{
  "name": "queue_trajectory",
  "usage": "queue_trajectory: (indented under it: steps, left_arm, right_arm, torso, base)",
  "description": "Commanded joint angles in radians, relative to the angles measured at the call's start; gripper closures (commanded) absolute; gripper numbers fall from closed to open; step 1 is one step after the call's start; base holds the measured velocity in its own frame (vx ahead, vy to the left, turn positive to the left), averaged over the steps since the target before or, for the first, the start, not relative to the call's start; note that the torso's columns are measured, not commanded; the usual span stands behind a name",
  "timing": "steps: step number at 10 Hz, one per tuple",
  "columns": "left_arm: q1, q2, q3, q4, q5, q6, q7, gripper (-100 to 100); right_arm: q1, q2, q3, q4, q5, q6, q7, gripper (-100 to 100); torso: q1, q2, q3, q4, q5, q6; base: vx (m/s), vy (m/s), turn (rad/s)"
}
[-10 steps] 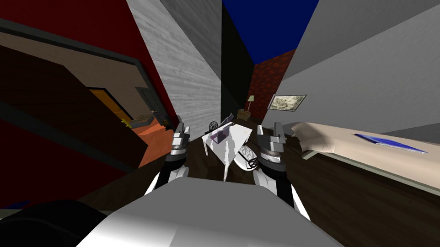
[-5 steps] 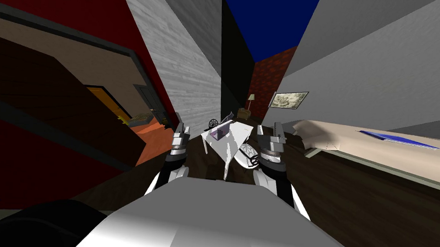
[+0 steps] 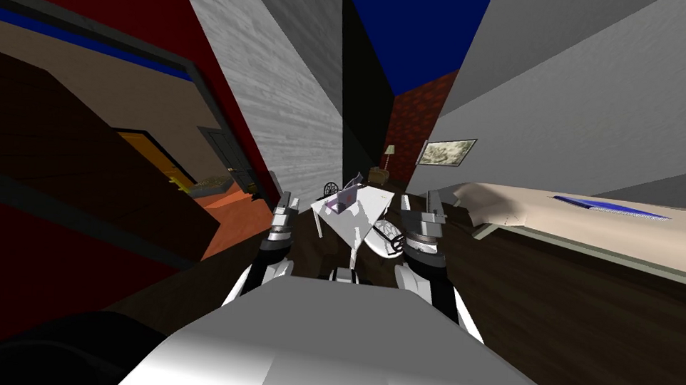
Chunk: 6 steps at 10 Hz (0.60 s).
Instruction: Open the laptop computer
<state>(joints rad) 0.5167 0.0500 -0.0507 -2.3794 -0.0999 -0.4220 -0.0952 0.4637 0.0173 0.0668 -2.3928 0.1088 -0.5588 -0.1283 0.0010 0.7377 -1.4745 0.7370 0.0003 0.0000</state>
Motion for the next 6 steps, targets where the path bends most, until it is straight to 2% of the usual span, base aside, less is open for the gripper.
queue_trajectory:
  steps: [1,2,4,6]
  left_arm:
    - [-0.025,0.054,0.001,0.026,-0.002,0.04,-0.001,-100]
    - [-0.05,0.085,0.001,0.054,-0.004,0.077,-0.002,-100]
    - [-0.077,0.109,0.002,0.085,-0.006,0.12,-0.003,-100]
    - [-0.107,0.127,0.003,0.118,-0.009,0.166,-0.005,-100]
  right_arm:
    - [0.0,0.0,0.0,0.0,0.0,0.0,0.0,0]
    - [0.0,0.0,0.0,0.0,0.0,0.0,0.0,0]
    - [0.0,0.0,0.0,0.0,0.0,0.0,0.0,0]
    - [0.0,0.0,0.0,0.0,0.0,0.0,0.0,0]
  torso:
    - [0.001,0.001,-0.001,0.001,0.0,0.0]
    - [0.0,0.001,-0.001,0.001,0.0,0.0]
    - [-0.001,0.003,0.0,0.002,0.0,0.0]
    - [-0.001,-0.001,-0.002,0.001,0.0,0.0]
  base:
    - [-0.042,0.05,-0.152]
    - [-0.075,0.055,-0.285]
    - [-0.088,0.057,-0.265]
    - [-0.07,0.061,-0.18]
